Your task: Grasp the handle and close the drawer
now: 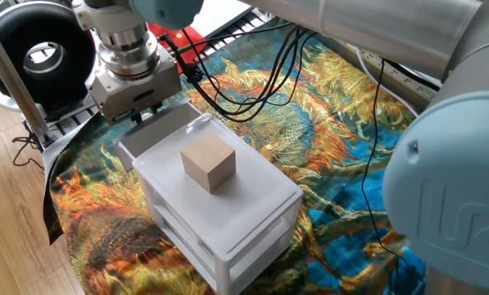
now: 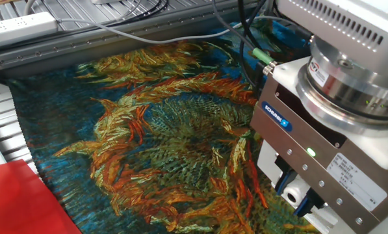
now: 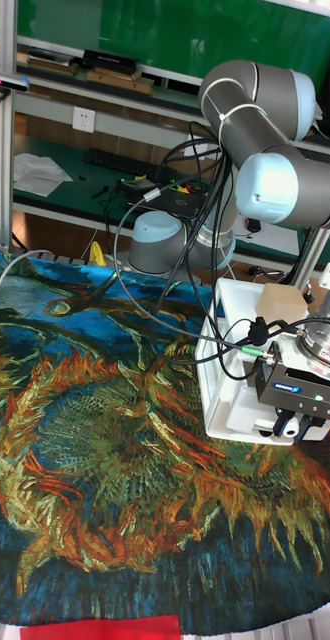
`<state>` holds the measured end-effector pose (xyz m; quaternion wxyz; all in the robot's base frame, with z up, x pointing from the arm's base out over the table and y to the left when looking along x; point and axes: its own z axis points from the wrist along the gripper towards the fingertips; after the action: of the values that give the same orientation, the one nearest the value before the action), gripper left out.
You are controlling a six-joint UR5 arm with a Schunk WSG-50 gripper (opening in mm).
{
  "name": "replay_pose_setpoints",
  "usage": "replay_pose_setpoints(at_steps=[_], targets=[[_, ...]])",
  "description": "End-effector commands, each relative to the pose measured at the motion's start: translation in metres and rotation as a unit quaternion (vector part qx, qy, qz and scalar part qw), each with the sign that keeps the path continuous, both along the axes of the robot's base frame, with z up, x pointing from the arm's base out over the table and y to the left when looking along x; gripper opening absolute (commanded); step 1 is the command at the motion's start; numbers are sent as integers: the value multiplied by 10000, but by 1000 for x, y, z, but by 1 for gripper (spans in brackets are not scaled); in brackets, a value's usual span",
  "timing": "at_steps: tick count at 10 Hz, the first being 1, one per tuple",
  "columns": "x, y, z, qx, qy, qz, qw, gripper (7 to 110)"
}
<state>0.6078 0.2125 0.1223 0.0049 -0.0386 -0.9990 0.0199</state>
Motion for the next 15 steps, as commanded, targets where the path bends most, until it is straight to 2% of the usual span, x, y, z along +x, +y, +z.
replay_pose_setpoints(at_steps=[1,7,11,15], targets=[[-2,1,3,64,19,-4,10000,7],[-12,1,10,87,41,-12,10000,7],[-17,4,6,63,9,-57,10000,7],[-27,-6,-5,3,27,3,10000,7]])
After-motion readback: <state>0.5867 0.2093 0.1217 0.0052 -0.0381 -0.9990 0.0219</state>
